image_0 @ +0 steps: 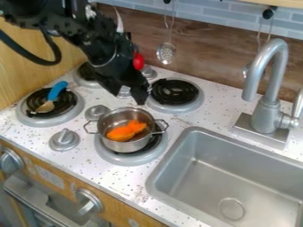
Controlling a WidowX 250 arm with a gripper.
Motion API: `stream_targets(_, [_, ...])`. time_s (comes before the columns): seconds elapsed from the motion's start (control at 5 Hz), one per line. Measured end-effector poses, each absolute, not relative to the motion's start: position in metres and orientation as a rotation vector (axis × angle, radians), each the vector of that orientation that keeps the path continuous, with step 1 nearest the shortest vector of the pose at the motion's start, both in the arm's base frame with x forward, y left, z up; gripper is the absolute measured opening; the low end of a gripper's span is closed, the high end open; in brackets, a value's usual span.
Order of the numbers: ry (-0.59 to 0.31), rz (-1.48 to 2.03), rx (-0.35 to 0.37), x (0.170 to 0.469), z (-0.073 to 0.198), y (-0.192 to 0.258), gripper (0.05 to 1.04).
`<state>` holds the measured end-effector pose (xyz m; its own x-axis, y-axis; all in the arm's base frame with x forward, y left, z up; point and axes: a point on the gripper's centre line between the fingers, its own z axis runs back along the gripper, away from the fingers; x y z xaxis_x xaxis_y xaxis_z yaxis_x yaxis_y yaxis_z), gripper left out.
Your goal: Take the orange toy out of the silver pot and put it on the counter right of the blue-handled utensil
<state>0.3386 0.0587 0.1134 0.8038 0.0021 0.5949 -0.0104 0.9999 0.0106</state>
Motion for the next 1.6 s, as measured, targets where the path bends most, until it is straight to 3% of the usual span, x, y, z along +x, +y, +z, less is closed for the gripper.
stream_targets(0.2, [-0.557,0.012,0.032,0.332,0.099,0.066,1.010])
stream_targets(0.4, [-0.535,0.050,0.068,0.329,0.095,0.079,1.010])
stream_targets(0.8, [-0.457,0.056,0.055,0.337,0.063,0.086,1.010])
stream_targets(1.2, [-0.438,0.070,0.030,0.342,0.052,0.089,1.010])
stream_targets(1.4, [-0.405,0.082,0.029,0.340,0.040,0.088,0.959])
stream_targets(1.6, [-0.421,0.087,0.044,0.342,0.038,0.087,0.673])
